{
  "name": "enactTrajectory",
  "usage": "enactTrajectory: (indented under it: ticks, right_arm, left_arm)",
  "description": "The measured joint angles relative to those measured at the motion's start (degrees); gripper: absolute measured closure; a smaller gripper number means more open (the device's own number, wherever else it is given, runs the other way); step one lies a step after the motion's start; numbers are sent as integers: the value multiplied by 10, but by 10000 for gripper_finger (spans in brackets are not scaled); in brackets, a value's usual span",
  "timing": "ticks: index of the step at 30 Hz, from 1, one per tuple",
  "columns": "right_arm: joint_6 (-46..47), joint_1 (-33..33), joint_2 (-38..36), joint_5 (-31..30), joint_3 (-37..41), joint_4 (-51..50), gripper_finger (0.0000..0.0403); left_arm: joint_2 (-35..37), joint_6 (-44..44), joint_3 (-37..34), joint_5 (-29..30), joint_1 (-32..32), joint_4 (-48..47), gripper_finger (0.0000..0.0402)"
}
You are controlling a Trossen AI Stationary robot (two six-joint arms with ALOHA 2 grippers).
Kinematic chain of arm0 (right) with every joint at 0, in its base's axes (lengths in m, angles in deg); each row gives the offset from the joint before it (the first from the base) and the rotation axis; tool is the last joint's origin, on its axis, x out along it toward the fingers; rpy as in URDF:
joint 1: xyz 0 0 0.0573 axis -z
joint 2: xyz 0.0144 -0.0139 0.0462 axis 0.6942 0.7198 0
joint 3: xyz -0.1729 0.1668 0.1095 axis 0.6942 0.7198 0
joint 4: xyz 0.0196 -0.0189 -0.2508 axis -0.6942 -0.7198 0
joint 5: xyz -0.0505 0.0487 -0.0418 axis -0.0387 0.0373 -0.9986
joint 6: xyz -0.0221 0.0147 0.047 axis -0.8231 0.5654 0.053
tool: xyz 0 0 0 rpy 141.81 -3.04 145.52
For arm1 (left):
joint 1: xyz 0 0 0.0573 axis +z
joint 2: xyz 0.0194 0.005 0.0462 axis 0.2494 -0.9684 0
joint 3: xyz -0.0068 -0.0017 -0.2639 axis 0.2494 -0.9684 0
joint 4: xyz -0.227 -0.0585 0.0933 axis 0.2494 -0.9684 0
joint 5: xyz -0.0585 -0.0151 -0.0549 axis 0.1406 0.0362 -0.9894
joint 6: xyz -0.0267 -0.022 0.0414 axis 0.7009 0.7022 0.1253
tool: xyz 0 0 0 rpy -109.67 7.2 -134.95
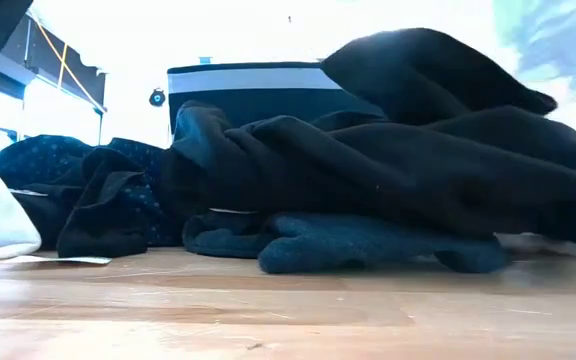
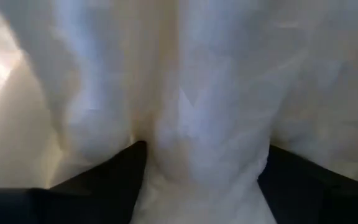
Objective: Sort clothes
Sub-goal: Put the white shawl into the blue bin
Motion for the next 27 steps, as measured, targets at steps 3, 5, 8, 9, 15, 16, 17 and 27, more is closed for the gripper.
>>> enactTrajectory:
  ticks: [3,5,8,9,15,16,17,27]
  right_arm:
    - [0,-9,-3,0,0,-5,403]
    - [0,-16,-9,0,0,-6,403]
    - [-1,-25,-25,-1,0,-11,403]
    - [-1,-26,-30,-5,0,-14,403]
    - [-53,-22,-62,-96,0,-27,403]
    - [-71,-19,-65,-113,0,-29,403]
    - [-87,-16,-70,-129,0,-31,403]
    - [-88,4,-81,-218,0,-206,309]
  left_arm:
    - [-10,39,0,-40,3,42,204]
    - [-10,74,0,-80,10,74,273]
    - [-9,148,0,-165,21,157,374]
    - [-9,180,0,-186,24,192,382]
    - [2,284,44,-190,25,300,392]
    - [3,287,57,-172,26,300,394]
    - [7,290,60,-155,29,306,394]
    - [85,283,58,-33,132,188,394]
